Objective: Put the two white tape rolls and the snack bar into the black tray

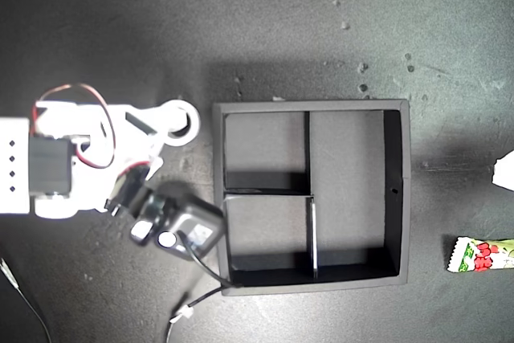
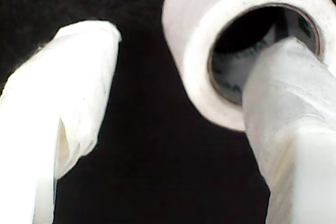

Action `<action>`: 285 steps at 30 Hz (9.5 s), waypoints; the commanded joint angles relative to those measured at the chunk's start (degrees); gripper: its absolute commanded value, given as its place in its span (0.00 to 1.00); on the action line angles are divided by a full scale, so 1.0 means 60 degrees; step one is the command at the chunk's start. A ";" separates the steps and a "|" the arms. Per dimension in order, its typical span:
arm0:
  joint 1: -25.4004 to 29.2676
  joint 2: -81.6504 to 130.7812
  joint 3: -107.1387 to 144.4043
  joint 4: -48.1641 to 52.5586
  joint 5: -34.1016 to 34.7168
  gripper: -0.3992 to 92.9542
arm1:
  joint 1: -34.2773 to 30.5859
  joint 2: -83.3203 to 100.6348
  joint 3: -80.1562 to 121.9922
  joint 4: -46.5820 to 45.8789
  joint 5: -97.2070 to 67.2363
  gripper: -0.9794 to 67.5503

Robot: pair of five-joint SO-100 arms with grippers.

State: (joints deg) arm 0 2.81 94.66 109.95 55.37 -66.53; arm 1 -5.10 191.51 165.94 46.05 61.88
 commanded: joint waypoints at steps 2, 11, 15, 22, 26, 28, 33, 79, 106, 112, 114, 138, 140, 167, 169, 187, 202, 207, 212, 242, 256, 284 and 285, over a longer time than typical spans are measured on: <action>0.0220 -0.0249 -0.0571 -0.0029 -0.0088 0.20 | 0.0249 0.0059 -0.0059 -0.0146 0.0249 0.01; -0.0776 -0.1875 -0.0659 -0.0557 -0.0762 0.04 | 0.0381 -0.0073 -0.0879 -0.0322 0.0850 0.01; -0.1318 -0.2065 -0.0820 -0.0483 -0.0747 0.00 | 0.0264 -0.0703 -0.2534 -0.0718 0.1011 0.01; -0.1362 -0.0454 -0.1069 0.0571 -0.0308 0.00 | -0.0850 -0.9302 -1.0869 0.3545 0.1948 0.01; -0.1245 0.1172 -0.1274 0.1187 -0.0146 0.00 | -0.2607 -1.1074 -1.1191 0.6196 0.5815 0.01; -0.1245 0.1831 -0.1465 0.1406 0.0015 0.00 | -0.3750 -1.1001 -1.0474 0.7002 0.7969 0.01; -0.1392 0.2666 -0.2183 0.1890 0.0293 0.00 | -0.6226 -1.1074 -0.9346 0.6738 1.1499 0.10; 0.0278 -0.3208 -1.1763 0.6328 0.0864 0.00 | -0.1992 -1.1074 -1.0239 0.3032 -0.2212 0.01; -0.0234 -1.0327 -1.8237 0.8291 0.0088 0.01 | -0.1699 -1.7681 -1.4487 0.0820 -0.7207 0.01; -0.0293 -1.0693 -1.8428 0.8306 0.0073 0.01 | -0.1597 -1.7725 -1.3594 0.0249 -0.6943 0.01; -0.0293 -1.0723 -1.8428 0.8306 0.0029 0.01 | -0.1567 -1.7739 -1.3374 0.0103 -0.6885 0.01; 0.1860 -1.0371 -1.9644 0.8306 -0.1216 0.01 | -0.1245 -1.9014 -1.4062 0.0044 -0.6812 0.01; 0.2051 -1.0737 -1.9966 0.8306 -0.1392 0.01 | -0.1201 -1.9014 -1.4092 0.0073 -0.6812 0.01; 0.3252 -1.1191 -2.0464 0.8306 -0.1919 0.20 | -0.0835 -1.9014 -1.4150 0.0337 -0.6841 0.01; 0.3267 -1.1118 -2.0464 0.8306 -0.1890 0.21 | -0.0835 -1.9014 -1.4150 0.0366 -0.6826 0.01; 0.2637 -0.7559 -1.7622 0.8320 -0.0835 0.20 | -0.0718 -1.9014 -1.3711 0.0938 -0.6709 0.20; 0.0791 -0.3032 -0.9360 0.8145 -0.2739 0.20 | -0.0937 -1.9014 -1.4648 0.2578 -0.6987 0.40; 0.0937 -0.3296 -0.8584 0.8130 -0.3530 0.21 | -0.0996 -1.9014 -1.6699 0.3706 -0.7266 0.35; 0.0762 -0.2007 -0.6445 0.7075 -0.3867 0.21 | -0.1348 -1.9014 -1.9761 0.5024 -0.7280 0.32; 0.3940 -0.2681 -0.3530 0.0908 -0.5376 0.21 | 0.0044 -1.7314 -2.2339 0.9521 -0.0161 0.01; 0.2842 -0.1187 -0.2856 0.1421 -0.4307 0.00 | -0.1099 -1.5850 -2.3525 0.9521 0.0029 0.01; 0.0059 -1.1060 -2.0361 0.8291 0.0278 0.00 | -0.1392 -0.4907 -0.3926 0.1318 0.3003 0.01; 0.0059 -1.1177 -2.0464 0.8291 0.0278 0.00 | -0.1450 -0.4907 -0.3809 0.1230 0.3003 0.01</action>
State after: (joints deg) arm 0 3.96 30.41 -1.14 102.66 -64.51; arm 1 -13.01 161.28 142.21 55.81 80.16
